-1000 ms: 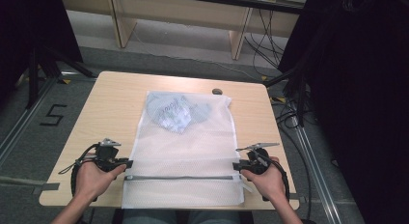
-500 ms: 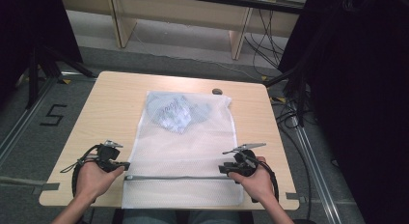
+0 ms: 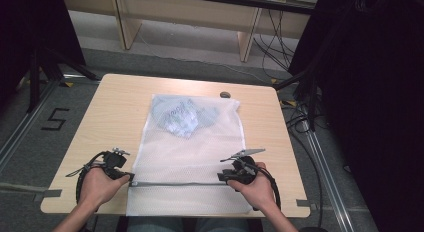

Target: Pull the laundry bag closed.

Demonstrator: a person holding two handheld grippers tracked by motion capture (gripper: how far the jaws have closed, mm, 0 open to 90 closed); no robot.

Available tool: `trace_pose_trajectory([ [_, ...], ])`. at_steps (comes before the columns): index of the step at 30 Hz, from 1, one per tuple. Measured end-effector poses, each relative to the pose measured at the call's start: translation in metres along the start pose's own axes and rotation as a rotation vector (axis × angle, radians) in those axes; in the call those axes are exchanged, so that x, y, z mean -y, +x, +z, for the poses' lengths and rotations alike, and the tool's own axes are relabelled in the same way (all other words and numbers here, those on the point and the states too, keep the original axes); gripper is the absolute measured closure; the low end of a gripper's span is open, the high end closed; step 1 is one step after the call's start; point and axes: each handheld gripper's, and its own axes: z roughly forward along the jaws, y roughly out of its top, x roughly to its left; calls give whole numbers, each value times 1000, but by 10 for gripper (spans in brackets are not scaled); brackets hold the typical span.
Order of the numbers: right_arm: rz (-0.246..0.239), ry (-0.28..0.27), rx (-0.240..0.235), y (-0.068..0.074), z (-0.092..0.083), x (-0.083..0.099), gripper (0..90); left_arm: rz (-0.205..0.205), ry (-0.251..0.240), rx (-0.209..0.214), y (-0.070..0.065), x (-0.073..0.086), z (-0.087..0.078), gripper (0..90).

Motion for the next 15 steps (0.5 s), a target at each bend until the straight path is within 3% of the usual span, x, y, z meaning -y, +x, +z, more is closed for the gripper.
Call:
trace_pose_trajectory([
  [1, 18, 8, 10, 2, 0, 0, 701, 3, -13, -7, -2, 1, -1, 896],
  [2, 84, 37, -3, 8, -1, 0, 701, 3, -15, -5, -3, 2, -2, 896],
  [3, 6, -7, -7, 3, 3, -1, 700, 2, -12, -4, -3, 2, -2, 896],
  [5, 60, 32, -10, 9, 1, -1, 699, -4, 6, -1, -2, 2, -1, 896],
  [6, -4, -1, -13, 7, 5, -1, 698, -14, 27, -3, -2, 2, 0, 896],
  [7, -9, 18, -13, 8, 4, -2, 698, -16, 29, -4, -1, 2, 0, 896],
  [8, -4, -6, -20, 9, 7, -2, 697, -24, 32, -13, -1, 2, 0, 896],
  [10, -11, 0, -28, 13, 9, -2, 696, -21, 38, -18, -1, 2, 0, 896],
  [15, -17, 26, -30, 20, 14, -6, 694, -22, 46, -6, 0, 2, 2, 896],
])
